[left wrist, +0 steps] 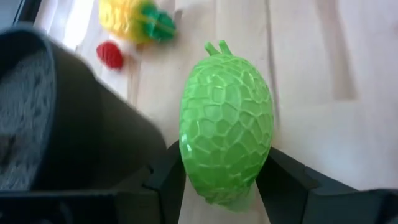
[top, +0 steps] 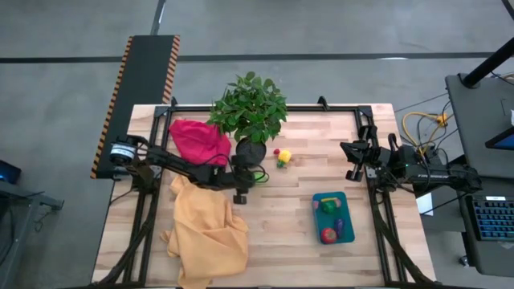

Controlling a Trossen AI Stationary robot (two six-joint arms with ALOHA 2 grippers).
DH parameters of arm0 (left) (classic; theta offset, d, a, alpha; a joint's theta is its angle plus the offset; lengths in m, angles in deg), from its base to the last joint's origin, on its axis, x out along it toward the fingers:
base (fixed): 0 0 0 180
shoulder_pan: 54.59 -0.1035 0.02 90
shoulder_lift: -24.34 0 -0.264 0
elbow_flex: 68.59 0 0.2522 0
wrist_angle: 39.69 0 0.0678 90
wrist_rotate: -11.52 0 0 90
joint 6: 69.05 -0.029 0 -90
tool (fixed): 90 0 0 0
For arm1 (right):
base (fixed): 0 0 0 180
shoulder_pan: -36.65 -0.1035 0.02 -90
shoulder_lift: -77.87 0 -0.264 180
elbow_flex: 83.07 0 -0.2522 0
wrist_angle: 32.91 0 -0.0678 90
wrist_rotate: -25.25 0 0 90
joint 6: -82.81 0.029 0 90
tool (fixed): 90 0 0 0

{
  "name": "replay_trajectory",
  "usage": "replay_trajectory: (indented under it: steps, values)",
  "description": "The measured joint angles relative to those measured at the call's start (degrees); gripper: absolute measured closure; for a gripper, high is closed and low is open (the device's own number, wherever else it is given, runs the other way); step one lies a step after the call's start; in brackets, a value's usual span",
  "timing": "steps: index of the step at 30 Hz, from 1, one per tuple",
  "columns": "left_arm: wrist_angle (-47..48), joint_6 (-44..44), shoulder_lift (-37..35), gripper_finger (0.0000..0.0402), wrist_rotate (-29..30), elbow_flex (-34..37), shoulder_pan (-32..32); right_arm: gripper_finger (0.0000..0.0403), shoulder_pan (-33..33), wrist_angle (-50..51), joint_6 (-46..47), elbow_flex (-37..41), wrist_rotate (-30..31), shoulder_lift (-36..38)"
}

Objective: Pick and placing Produce into tupperware
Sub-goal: Put the melon into the bin

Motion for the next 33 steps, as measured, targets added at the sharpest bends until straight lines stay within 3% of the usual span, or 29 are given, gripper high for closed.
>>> replay_trajectory:
  steps: [15,21,29,33]
  values:
    - [-0.9,-1.9,0.3,0.0247,-4.8,-9.3,2.6,0.0394,0.0,-0.3,-2.9,0.0,0.2,0.0]
    - [-1.9,-5.0,1.8,0.0247,-7.2,-14.0,2.6,0.0394,0.0,-1.9,-4.0,0.0,3.8,0.0]
    - [-3.9,-10.5,9.9,0.0247,-12.0,-24.8,2.5,0.0394,0.0,-2.0,-5.1,0.0,5.0,0.2]
    - [-3.0,-13.5,14.6,0.0247,-13.3,-31.9,2.5,0.0394,0.0,-2.1,-5.4,0.0,9.1,0.5]
